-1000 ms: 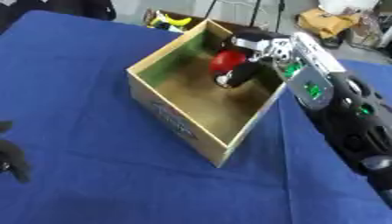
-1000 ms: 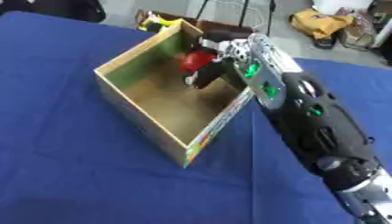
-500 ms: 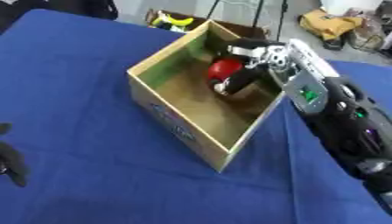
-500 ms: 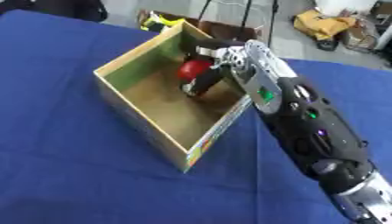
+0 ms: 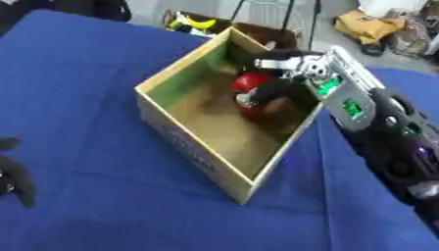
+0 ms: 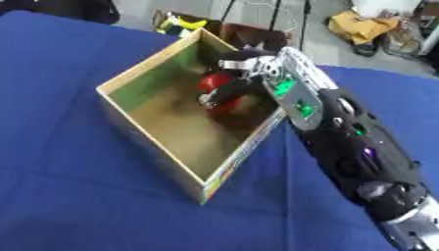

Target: Pick up objects on the table and place them in the box.

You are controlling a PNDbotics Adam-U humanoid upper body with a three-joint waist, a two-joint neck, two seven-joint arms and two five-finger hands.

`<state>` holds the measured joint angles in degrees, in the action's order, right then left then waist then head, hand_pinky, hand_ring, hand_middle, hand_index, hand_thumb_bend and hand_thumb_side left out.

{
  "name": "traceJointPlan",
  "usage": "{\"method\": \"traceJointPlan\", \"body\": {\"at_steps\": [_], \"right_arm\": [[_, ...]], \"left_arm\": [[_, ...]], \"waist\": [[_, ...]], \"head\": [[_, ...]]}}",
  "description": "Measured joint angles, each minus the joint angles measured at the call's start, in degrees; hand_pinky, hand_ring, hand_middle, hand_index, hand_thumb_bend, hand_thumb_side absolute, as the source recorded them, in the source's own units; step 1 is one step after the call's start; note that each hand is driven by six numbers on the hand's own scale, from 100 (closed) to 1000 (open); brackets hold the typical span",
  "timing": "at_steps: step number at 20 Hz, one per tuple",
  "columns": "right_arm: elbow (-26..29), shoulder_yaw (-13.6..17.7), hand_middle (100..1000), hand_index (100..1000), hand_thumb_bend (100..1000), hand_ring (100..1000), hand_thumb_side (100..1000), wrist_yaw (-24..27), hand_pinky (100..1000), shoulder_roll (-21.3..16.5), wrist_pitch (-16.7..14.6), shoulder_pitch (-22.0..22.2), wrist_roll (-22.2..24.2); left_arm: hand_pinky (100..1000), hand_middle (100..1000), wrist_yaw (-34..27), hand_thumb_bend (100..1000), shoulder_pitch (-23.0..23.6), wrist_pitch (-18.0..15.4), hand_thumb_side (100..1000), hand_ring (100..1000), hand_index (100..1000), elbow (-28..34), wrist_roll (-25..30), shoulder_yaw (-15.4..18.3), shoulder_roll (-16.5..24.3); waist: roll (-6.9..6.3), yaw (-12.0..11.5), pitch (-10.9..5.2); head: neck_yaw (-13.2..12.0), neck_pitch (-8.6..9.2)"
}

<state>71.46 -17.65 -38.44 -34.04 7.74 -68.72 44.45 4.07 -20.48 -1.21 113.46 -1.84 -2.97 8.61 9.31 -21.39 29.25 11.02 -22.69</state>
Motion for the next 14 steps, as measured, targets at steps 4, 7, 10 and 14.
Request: {"method": "traceJointPlan", "body": {"at_steps": [4, 7, 10, 14], "right_arm": [[0.9, 0.32, 993, 898, 623, 834, 687, 0.52, 739, -0.52, -0.09, 0.0, 0.29], [1.35, 0.39, 996, 897, 622, 834, 695, 0.92, 741, -0.64, -0.11, 0.0, -0.18], [1.52, 0.51, 999, 897, 624, 836, 705, 1.02, 742, -0.73, -0.23, 0.0, -1.19], [1.74, 0.64, 999, 896, 620, 832, 705, 1.02, 743, -1.03, -0.41, 0.0, -2.32]], "left_arm": [[320, 437, 0.0, 100, 0.32, 0.07, 1000, 411, 766, 0.0, -0.02, 0.01, 0.0], [320, 436, 0.0, 100, 0.34, 0.19, 1000, 411, 766, 0.0, -0.01, 0.01, 0.0], [320, 435, 0.0, 100, 0.39, 0.25, 1000, 411, 764, 0.0, -0.02, 0.01, 0.0], [317, 434, 0.0, 100, 0.56, 0.39, 1000, 410, 763, 0.0, 0.08, 0.02, 0.0]], "waist": [[-0.04, 0.46, -0.37], [-0.17, 0.65, -0.68], [-0.34, 0.98, -0.72], [-0.36, 1.16, -0.77]], "head": [[-0.35, -0.39], [-0.47, -0.41], [-0.57, -0.41], [-0.63, -0.41]]}}
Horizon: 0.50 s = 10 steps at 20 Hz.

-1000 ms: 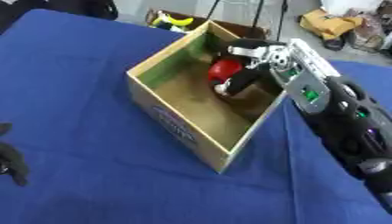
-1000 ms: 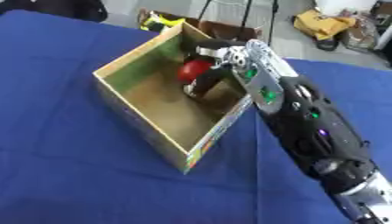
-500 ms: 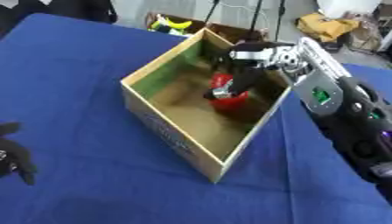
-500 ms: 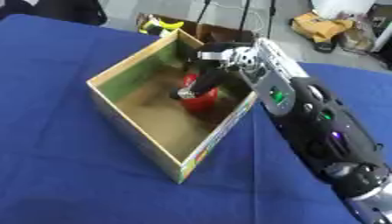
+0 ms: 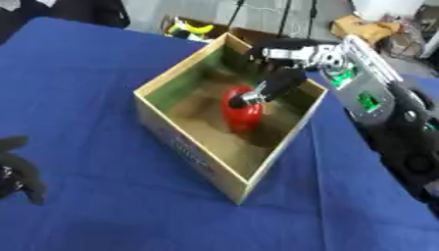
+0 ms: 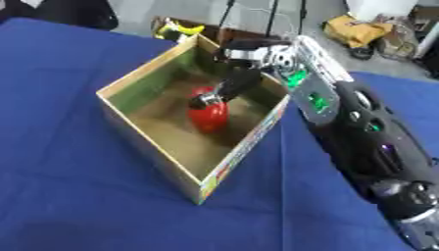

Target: Pick up objects on the table and place them in the box.

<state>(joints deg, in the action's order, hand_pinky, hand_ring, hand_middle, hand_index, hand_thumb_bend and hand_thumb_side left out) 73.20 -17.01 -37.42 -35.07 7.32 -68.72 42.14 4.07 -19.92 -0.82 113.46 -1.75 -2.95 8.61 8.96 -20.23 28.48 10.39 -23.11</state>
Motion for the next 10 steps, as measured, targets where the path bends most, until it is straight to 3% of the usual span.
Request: {"method": "traceJointPlan", "body": {"at_steps": [10], "right_arm": [[4.21, 1.06, 1000, 901, 593, 818, 731, 1.41, 749, -1.58, -0.21, 1.13, -2.02]], "left_arm": [[318, 435, 0.0, 100, 0.9, 0.42, 1000, 410, 763, 0.0, 0.05, 0.37, 0.0]], "waist": [[-0.67, 1.55, -1.4]], "head": [[-0.69, -0.55]]}}
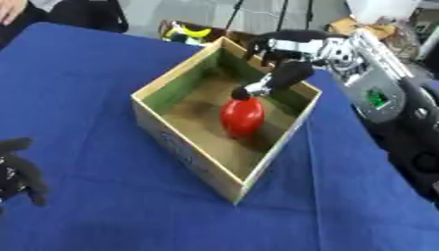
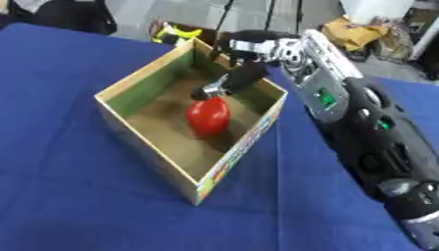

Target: Pick up objects on the table and place them in the box.

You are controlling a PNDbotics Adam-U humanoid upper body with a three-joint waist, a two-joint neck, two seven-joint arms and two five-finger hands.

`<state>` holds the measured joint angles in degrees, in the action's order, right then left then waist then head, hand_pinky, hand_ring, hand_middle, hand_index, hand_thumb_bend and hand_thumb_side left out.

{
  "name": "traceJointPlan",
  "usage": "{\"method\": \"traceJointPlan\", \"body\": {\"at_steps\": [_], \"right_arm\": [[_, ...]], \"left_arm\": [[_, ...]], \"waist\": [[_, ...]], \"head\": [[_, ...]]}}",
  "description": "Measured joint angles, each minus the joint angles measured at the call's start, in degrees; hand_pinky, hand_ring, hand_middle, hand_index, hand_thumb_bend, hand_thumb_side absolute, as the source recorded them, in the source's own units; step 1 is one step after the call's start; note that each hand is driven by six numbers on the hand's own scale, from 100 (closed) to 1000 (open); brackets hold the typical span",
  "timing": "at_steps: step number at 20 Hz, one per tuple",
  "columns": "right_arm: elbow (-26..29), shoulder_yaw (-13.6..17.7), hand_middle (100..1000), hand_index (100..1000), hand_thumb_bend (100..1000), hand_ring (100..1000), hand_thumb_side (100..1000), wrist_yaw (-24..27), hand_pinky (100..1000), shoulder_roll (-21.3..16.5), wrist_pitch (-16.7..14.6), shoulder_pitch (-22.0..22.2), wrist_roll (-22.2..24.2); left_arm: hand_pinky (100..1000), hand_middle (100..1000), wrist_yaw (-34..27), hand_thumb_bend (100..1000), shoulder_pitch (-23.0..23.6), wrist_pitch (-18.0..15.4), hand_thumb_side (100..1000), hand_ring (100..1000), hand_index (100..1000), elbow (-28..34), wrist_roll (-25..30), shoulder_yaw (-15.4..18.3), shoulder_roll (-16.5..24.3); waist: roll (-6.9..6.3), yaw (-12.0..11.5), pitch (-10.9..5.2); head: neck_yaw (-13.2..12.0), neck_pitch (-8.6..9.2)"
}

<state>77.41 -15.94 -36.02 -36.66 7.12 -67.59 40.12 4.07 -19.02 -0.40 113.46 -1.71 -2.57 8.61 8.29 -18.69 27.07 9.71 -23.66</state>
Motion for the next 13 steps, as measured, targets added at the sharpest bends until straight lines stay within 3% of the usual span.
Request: {"method": "traceJointPlan", "body": {"at_steps": [5, 13], "right_arm": [[7.22, 1.71, 998, 899, 560, 819, 758, 2.68, 747, -3.06, 0.53, 2.92, -1.16], [20.9, 5.01, 998, 897, 504, 813, 794, 5.96, 751, -9.08, 2.92, 12.65, -3.08]], "left_arm": [[319, 436, 0.0, 100, 0.59, 0.23, 1000, 411, 762, 0.0, -0.16, 0.2, 0.0], [318, 436, 0.0, 100, 1.21, 0.52, 1000, 411, 762, 0.0, -0.31, 0.69, -0.02]], "waist": [[-0.72, 1.25, -1.58], [-2.25, 2.7, -2.92]], "head": [[-0.48, -0.66], [-1.06, -1.12]]}}
